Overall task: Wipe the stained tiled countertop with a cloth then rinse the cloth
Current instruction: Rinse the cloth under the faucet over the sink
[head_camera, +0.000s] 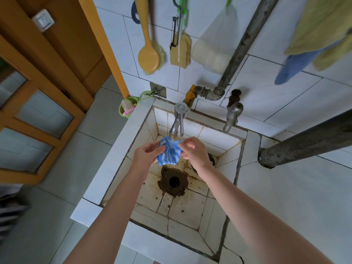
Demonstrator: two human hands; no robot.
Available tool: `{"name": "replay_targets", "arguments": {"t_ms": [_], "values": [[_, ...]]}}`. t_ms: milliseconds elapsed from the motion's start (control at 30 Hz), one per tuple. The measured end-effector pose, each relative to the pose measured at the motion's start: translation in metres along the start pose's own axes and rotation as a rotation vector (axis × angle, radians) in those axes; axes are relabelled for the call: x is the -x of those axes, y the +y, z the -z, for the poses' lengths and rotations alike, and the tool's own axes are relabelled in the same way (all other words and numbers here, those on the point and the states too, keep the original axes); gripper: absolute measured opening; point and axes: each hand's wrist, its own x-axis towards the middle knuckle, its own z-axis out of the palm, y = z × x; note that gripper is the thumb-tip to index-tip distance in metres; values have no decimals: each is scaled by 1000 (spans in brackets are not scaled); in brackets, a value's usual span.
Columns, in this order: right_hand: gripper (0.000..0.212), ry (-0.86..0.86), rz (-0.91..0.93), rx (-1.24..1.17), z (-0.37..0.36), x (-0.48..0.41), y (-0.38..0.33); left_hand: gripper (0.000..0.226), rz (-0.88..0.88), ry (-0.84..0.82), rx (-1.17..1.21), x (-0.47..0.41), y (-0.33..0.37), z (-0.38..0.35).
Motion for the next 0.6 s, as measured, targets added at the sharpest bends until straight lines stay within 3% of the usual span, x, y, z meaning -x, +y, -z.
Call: {"name": "replay_targets", "arguments": {"t_ms": [133,267,400,500,600], "values": [[26,-30,-106,63,6,-1,8,18,3,35,0,-2,1,3],[32,-77,0,104,3,0,2,21,-46,39,-120,-3,3,-8],[26,-212,54,75,-2,0,-8,14,-105,-25,-162,-4,9,-15],[22,-177,20,29,0,-3,-15,22,-120,-21,-174,-7,12,-10],[16,-158,11,1,4,-4,-18,16,-98,-13,-187,-9,11,-6]]}}
